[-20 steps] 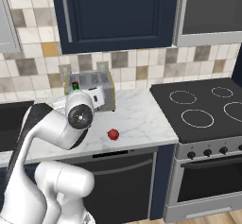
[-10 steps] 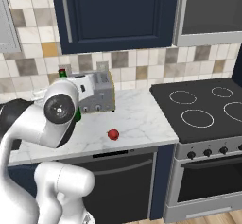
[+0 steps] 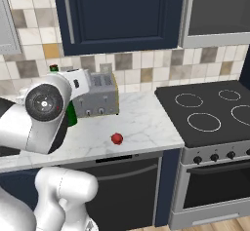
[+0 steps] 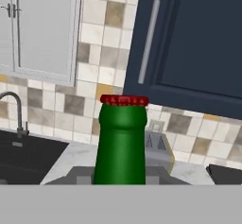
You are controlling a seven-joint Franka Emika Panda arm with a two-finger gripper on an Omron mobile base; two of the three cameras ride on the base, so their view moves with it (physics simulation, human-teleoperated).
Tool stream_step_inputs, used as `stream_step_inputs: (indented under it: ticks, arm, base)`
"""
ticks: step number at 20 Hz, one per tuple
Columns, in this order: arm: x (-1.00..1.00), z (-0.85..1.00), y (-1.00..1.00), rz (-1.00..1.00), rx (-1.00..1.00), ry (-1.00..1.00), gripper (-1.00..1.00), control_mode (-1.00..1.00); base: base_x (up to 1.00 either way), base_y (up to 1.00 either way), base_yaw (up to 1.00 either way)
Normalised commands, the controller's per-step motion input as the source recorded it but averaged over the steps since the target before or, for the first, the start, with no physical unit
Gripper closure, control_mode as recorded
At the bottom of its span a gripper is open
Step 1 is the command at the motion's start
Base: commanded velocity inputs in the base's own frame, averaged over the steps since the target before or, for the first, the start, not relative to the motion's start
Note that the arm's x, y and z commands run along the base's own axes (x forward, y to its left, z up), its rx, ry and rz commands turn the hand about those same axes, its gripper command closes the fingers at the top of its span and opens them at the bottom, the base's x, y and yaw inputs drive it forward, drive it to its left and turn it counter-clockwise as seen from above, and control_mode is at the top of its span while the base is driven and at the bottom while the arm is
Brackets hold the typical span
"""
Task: Place the liquor and beer on the top shelf of the fridge to keep them out of children's reach, and place the bell pepper on lower shelves for easy access.
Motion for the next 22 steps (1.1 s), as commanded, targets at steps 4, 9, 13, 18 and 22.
stream_step_inputs:
  ticks: [4, 9, 13, 18, 22]
  arm:
    - [-0.33, 0.00, 0.01, 0.00, -0.05, 0.00, 1.00, 1.00]
    - [0.00, 0.00, 0.00, 0.00, 0.00, 0.00, 1.00, 1.00]
    - [0.00, 0.00, 0.00, 0.00, 0.00, 0.00, 1.00, 1.00]
    - [0.00, 0.00, 0.00, 0.00, 0.00, 0.00, 1.00, 1.00]
    - [0.00, 0.00, 0.00, 0.00, 0.00, 0.00, 1.00, 1.00]
  base:
    - [-0.12, 0.00, 0.00]
    - [-0.59, -0.03, -0.02]
    - [-0.58, -0.42, -0.20]
    - [-0.28, -0.83, -0.42]
    - [0.00, -0.93, -0.50]
